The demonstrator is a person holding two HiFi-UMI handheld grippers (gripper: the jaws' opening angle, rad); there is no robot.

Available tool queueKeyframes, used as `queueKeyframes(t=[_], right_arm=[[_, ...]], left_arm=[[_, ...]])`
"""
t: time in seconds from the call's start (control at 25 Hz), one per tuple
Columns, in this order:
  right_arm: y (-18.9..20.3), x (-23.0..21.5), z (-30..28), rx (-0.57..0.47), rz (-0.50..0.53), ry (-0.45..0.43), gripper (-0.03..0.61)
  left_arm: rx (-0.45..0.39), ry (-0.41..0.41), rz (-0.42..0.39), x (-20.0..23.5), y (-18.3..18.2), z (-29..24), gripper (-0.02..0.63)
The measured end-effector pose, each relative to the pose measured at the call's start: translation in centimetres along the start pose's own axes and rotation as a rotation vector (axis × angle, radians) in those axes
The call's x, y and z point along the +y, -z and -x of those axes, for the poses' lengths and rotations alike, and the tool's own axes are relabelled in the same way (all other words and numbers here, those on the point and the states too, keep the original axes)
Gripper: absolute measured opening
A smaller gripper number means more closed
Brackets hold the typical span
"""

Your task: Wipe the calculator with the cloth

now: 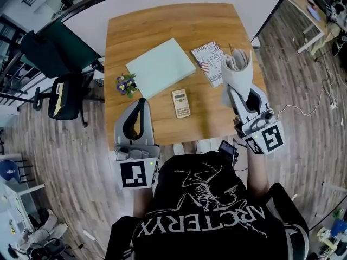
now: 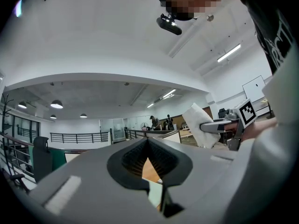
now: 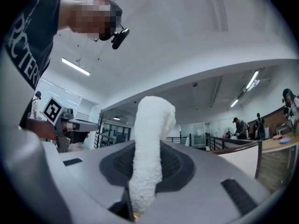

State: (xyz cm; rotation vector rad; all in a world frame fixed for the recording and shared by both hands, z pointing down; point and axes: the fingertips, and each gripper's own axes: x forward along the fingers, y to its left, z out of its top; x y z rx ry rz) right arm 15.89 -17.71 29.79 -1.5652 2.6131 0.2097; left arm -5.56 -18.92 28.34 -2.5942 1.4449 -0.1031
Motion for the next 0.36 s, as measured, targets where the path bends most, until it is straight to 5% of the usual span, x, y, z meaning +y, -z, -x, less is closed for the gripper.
queueKeyframes(t=[0.36], right_arm=[[-0.59, 0.27, -0.73, -0.008, 0.023, -0.012, 0.094]], left_arm=[[-0.012, -0.02, 0.002, 0.88, 0.4, 0.25, 0.009]])
